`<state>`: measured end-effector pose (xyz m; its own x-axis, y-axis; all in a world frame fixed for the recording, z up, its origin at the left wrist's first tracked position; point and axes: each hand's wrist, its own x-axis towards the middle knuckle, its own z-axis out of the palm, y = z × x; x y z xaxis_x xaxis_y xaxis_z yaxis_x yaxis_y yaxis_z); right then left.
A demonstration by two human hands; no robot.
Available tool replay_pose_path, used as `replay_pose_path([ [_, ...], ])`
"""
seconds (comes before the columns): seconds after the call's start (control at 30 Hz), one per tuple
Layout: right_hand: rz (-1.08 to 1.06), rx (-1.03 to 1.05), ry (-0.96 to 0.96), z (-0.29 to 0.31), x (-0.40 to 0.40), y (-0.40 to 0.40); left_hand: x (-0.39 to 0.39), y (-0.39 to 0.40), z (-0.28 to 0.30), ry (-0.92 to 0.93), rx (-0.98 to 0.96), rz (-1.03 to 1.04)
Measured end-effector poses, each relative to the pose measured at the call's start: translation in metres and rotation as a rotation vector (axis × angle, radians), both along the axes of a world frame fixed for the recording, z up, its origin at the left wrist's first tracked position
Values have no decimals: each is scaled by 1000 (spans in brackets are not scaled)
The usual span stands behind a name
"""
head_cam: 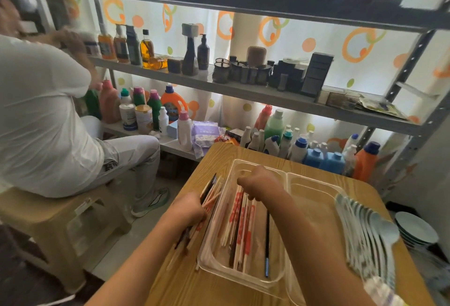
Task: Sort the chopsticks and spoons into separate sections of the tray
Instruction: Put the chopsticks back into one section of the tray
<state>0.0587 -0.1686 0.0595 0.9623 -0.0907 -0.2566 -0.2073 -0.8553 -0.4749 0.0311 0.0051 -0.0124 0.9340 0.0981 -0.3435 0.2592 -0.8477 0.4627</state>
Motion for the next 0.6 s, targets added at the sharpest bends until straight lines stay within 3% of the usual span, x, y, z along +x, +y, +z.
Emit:
replay_pose_path([
  [0.37, 33, 51, -13, 0, -10, 9, -8, -9, 0, 13, 56, -27],
  [0.6, 30, 56, 26, -1, -16, 9, -14, -9, 2, -57, -27, 56],
])
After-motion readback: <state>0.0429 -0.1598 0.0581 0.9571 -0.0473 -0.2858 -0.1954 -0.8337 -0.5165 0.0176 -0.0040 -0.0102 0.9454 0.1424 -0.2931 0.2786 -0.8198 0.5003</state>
